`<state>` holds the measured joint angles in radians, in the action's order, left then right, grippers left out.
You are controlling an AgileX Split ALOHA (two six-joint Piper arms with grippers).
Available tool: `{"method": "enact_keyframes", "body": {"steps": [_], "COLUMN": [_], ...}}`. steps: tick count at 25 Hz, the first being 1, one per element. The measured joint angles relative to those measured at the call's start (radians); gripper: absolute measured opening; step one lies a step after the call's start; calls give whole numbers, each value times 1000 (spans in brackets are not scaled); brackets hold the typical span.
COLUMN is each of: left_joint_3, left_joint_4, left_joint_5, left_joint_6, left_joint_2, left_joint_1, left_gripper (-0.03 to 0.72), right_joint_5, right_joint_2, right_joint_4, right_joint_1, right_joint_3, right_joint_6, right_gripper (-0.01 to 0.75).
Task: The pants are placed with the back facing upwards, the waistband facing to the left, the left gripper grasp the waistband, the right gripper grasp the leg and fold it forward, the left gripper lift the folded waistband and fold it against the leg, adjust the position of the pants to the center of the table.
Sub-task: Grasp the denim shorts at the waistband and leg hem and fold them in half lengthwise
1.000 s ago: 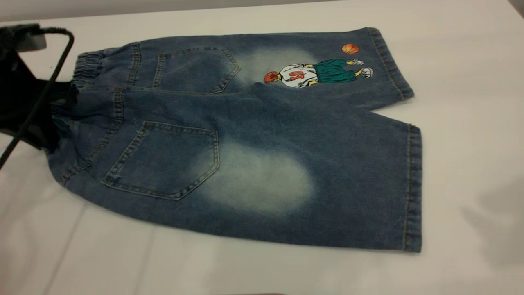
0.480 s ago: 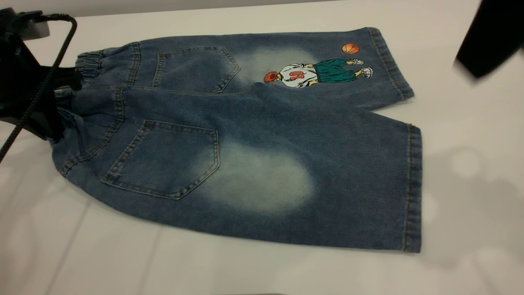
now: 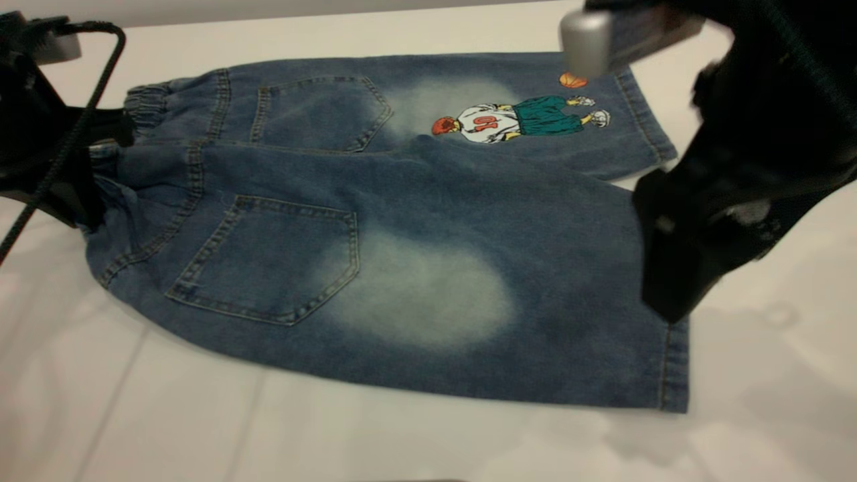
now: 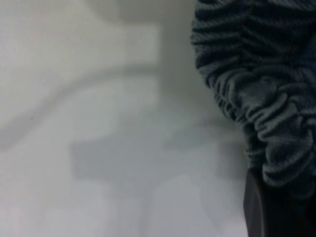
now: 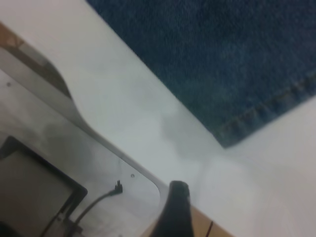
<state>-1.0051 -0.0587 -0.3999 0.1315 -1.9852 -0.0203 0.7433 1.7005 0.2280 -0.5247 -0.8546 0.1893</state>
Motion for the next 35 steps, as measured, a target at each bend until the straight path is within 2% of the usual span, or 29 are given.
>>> {"method": "enact_keyframes", "body": {"steps": [9,17,28,35], "left_joint_3": [0,0,0,0], "left_joint_4": [-1,-1,-1,-1], "left_joint_5": [0,0,0,0], "left_joint_6": [1,1,1,1], "left_joint_2": [0,0,0,0], "left_joint_1": [0,0,0,0], "left_gripper": [65,65,65,65], "right_joint_5": [-179,-347,-416,-462], "right_joint_2": [173,203,239,284], "right_joint_4": [1,6,20,28], "right_joint_1": [-14,-14,-14,-86], "right_joint_3": [64,127,164,165], "right_joint_6": [10,35,36,48], "right_gripper": [591,591,591,591]}}
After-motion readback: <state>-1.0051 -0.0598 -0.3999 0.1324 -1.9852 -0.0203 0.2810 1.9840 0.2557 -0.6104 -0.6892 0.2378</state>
